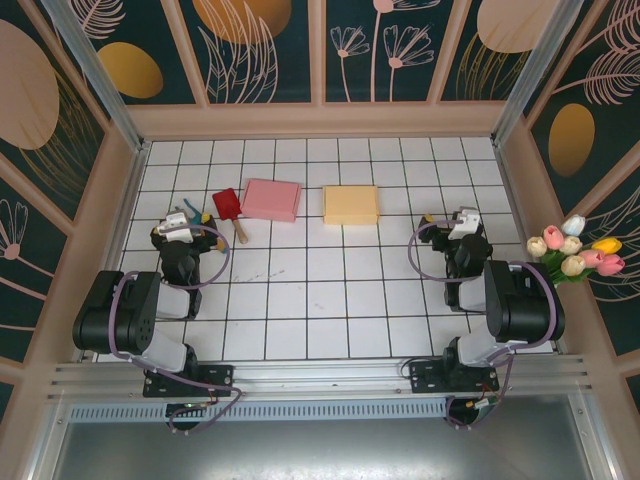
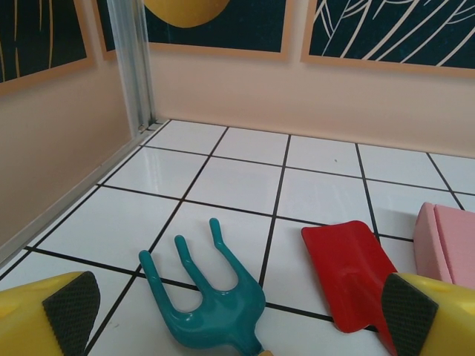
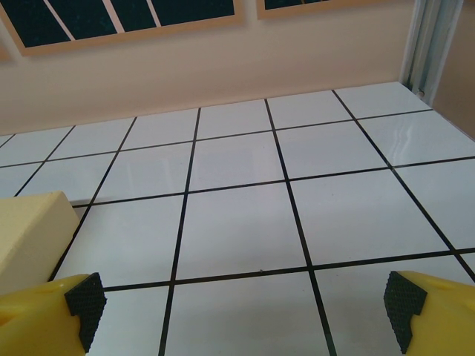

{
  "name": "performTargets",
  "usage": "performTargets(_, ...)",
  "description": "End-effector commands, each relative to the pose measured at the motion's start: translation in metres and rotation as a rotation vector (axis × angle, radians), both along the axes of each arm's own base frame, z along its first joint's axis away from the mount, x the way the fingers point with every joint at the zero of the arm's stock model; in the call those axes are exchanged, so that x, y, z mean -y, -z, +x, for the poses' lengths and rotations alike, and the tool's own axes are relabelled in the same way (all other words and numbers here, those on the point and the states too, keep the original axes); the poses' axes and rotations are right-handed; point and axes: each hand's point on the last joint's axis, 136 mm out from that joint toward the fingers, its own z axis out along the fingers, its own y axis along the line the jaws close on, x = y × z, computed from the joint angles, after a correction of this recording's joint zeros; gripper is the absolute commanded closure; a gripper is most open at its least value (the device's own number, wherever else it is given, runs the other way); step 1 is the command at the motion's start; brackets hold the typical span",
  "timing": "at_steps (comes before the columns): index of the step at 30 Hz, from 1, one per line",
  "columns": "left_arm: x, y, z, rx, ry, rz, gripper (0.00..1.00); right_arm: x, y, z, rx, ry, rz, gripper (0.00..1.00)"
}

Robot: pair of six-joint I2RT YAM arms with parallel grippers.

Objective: Fold the paper box

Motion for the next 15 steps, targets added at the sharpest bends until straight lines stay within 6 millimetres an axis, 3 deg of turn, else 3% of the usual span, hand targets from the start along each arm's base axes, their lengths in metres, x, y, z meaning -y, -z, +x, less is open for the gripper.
performTargets(1, -0.0002, -0.0114, 0.0040, 0.035, 0.003, 0.010, 0.01, -0.0009, -0.0071, 0.0037, 0.022, 0.001, 0.006, 0.01)
performTargets(10, 0.0022, -0.0072, 0.0114, 0.008, 0.022, 0.008, 0.01, -0.0009, -0.0073, 0.0035, 0.023, 0.001, 0.006, 0.01)
performTargets(15, 0.0051, -0.0117, 0.0061, 0.033, 0.048, 0.013, 0.01, -0.0008, -0.0077, 0.0038, 0.024, 0.002, 0.006, 0.01)
